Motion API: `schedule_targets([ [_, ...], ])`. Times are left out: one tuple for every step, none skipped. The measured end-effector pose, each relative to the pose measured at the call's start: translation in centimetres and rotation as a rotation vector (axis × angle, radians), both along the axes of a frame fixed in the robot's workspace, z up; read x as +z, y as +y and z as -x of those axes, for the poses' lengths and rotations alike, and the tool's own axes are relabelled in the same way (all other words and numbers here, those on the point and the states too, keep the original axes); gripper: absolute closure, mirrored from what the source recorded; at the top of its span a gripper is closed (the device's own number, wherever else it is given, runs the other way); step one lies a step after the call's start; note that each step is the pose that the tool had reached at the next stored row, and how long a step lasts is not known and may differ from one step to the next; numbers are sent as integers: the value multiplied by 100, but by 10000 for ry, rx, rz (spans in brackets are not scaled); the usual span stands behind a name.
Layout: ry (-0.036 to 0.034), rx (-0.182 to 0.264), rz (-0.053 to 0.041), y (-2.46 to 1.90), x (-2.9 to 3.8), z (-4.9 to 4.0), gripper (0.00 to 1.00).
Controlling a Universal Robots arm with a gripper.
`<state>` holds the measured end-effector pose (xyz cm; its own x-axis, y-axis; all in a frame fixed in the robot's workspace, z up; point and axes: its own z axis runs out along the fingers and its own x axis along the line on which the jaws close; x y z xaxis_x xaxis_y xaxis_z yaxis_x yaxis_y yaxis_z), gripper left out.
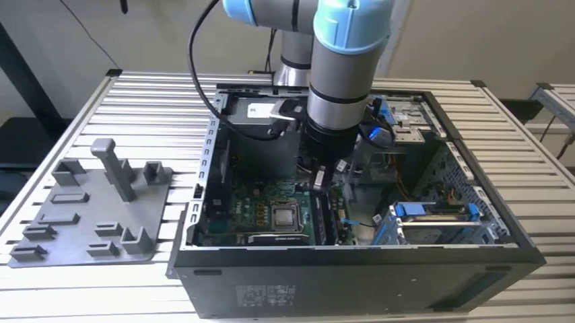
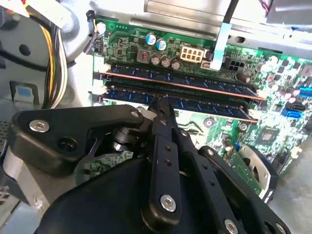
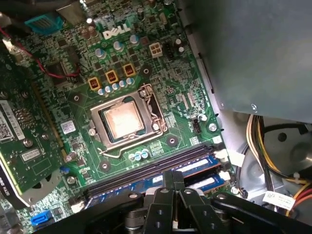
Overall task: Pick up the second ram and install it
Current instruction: 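Press down the second ram until it locks into place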
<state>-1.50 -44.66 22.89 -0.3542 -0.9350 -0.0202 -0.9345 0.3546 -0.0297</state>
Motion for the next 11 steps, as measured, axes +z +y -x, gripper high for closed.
schedule_targets([
  [-5, 166, 0, 0, 0, 0, 89],
  [-10, 337, 0, 0, 0, 0, 89],
  [-15, 516, 1, 0, 0, 0, 89],
  [-17, 617, 2, -3, 0, 1, 89],
  [-19, 681, 1, -6, 0, 2, 89],
  [-20, 721, 1, -7, 0, 2, 89],
  [-19, 721, 0, -7, 0, 2, 89],
  [-19, 722, 0, -7, 0, 1, 89],
  [-18, 724, 0, -7, 0, 1, 89],
  [-18, 725, 1, -12, 0, 1, 89],
  [-18, 726, 1, -24, 0, 1, 89],
])
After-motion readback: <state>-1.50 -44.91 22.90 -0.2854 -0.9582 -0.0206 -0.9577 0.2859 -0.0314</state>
